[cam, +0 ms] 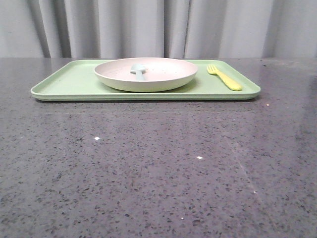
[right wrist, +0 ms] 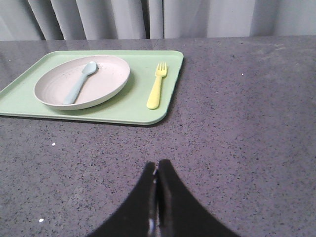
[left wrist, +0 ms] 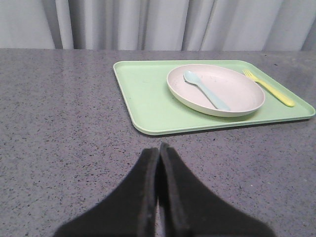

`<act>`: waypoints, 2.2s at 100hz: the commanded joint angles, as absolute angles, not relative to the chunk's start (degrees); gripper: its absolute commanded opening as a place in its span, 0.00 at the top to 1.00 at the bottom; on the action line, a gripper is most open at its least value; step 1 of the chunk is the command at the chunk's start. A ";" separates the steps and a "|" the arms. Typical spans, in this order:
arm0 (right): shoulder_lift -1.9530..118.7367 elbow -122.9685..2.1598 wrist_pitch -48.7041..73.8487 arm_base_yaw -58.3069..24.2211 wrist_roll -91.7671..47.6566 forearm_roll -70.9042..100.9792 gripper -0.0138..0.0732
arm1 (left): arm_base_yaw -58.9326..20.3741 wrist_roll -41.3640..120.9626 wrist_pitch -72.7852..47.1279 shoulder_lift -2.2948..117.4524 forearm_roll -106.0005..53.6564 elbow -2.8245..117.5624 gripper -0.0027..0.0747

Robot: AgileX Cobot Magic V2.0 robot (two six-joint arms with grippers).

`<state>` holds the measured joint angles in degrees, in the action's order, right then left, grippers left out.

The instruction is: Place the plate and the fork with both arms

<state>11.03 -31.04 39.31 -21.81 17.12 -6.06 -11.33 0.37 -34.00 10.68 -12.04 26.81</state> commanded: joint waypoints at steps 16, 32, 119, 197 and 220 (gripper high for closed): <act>11.58 -32.25 34.64 -21.87 17.05 -7.16 0.92 | -11.71 -0.34 -29.77 11.28 -12.36 28.20 0.99; 11.58 -32.25 34.64 -21.87 17.05 -7.16 0.92 | -11.71 -0.34 -29.77 11.28 -12.36 28.20 0.99; 11.58 -32.25 34.64 -21.87 17.05 -7.16 0.92 | -5.70 -0.34 -7.38 10.50 -4.42 14.48 0.99; 11.64 -32.25 34.64 -21.87 17.05 -7.16 0.92 | 1.59 1.58 1.32 -2.02 -3.60 -0.79 0.99; 11.64 -32.25 34.64 -21.87 17.05 -7.16 0.92 | 1.59 1.58 1.21 -2.02 -3.60 -0.79 0.99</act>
<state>11.03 -31.04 39.21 -21.81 17.12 -6.06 1.33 1.44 -3.14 -0.17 -3.45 0.00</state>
